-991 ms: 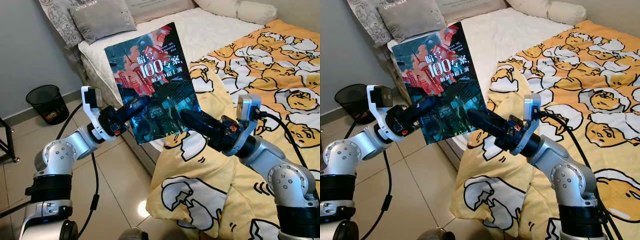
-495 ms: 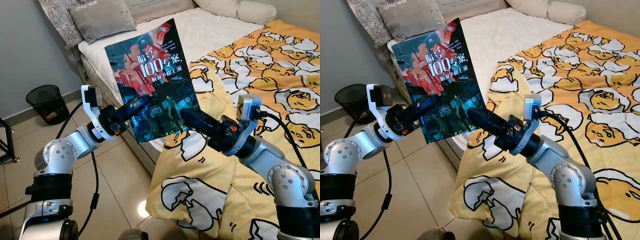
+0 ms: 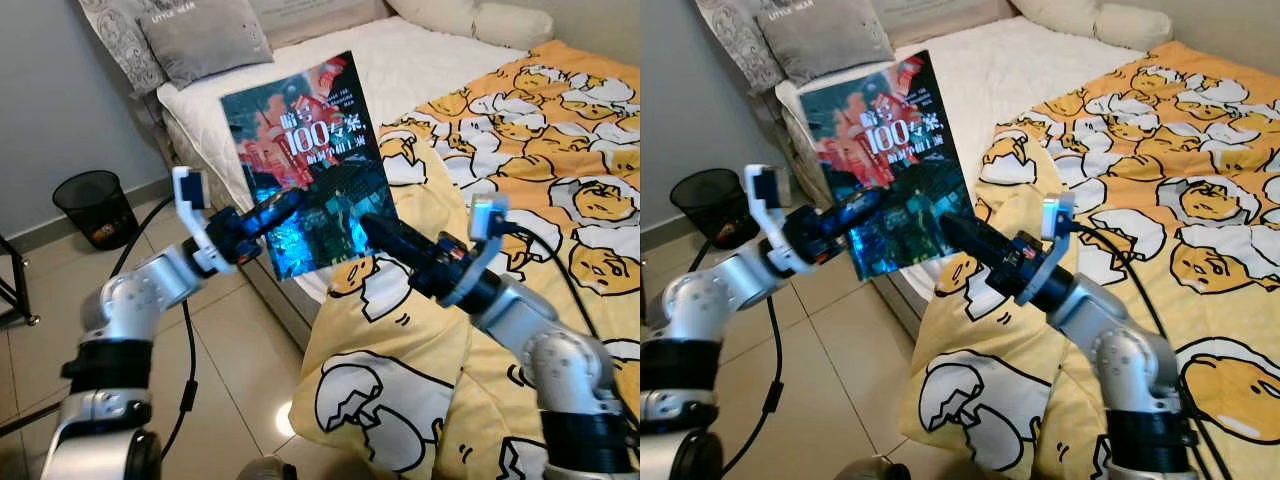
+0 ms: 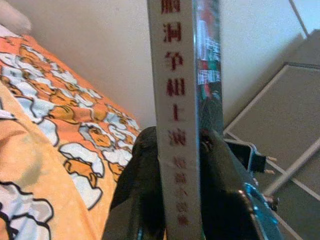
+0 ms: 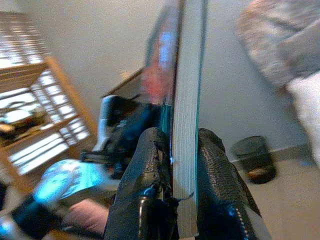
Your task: Clean up the room
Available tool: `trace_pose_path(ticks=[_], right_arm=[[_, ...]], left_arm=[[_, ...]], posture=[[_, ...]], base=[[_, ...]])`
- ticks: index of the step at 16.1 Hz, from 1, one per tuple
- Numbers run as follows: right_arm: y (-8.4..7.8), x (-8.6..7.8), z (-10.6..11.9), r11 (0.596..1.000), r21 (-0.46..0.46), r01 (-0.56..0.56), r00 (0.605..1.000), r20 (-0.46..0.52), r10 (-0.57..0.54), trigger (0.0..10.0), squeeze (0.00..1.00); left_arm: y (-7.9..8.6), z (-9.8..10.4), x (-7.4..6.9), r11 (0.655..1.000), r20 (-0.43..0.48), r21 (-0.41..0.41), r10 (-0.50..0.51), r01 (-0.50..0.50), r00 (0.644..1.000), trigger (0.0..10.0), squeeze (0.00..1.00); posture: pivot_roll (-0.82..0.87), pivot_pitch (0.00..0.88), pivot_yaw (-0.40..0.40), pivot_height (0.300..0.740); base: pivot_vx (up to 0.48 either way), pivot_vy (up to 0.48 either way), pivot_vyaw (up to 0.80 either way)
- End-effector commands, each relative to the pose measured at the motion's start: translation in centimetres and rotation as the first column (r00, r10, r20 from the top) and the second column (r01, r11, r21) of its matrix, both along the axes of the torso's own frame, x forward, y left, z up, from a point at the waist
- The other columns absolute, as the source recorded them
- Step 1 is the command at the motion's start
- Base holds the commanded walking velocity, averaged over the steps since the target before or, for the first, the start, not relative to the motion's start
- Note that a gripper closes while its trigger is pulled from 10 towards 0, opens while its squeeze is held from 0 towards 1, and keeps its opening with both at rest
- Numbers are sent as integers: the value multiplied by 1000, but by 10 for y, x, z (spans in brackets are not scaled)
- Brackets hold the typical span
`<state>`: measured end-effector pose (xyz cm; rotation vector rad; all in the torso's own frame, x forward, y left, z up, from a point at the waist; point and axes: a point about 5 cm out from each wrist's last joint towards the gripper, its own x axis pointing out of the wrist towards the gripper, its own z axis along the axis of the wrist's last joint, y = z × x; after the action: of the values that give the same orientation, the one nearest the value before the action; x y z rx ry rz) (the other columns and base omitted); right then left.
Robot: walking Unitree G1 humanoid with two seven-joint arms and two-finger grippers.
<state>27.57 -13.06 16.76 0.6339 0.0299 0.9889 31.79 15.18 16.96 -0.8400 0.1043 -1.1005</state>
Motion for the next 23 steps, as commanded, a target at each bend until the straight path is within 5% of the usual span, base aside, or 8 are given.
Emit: trace_pose_path(ticks=[1,10,11,12,14,15,16,23], right_arm=[[-15,11,14,990,30,136,989,62,-138,0,0],[-35,24,1,938,-1,347,938,-10,-347,0,0],[-42,29,-5,900,-52,433,900,-23,-435,0,0],[-60,36,-21,768,-186,613,775,-43,-630,0,0],[-76,36,-33,588,-266,764,612,11,-791,0,0],[-81,33,-45,494,-384,780,546,35,-837,3294,0],[-85,26,-59,415,-453,789,473,17,-881,10000,0],[-73,0,-86,284,-547,788,357,29,-934,10000,0]], left_arm=[[6,-3,9,995,-25,33,91,-90,996,10000,1000],[15,-16,18,941,30,185,281,-282,959,10000,1000],[14,-25,20,875,71,336,345,-348,936,10000,1000],[13,-38,17,693,219,533,441,-486,870,10000,624],[10,-43,11,575,326,581,484,-576,812,10000,75],[9,-48,8,474,397,626,490,-619,776,10000,0],[7,-57,1,407,444,657,472,-635,762,10000,0],[9,-69,-14,224,551,654,513,-723,658,10000,0]], posture=[[-20,0,94,740],[-32,0,111,740],[-33,0,112,740],[-39,0,109,740],[-41,0,109,740],[-44,0,107,740],[-44,0,107,740],[-35,0,51,740]], base=[[0,0,0],[0,0,0],[0,0,0],[0,0,0],[0,0,0],[0,0,0],[0,0,0],[0,306,-340]])
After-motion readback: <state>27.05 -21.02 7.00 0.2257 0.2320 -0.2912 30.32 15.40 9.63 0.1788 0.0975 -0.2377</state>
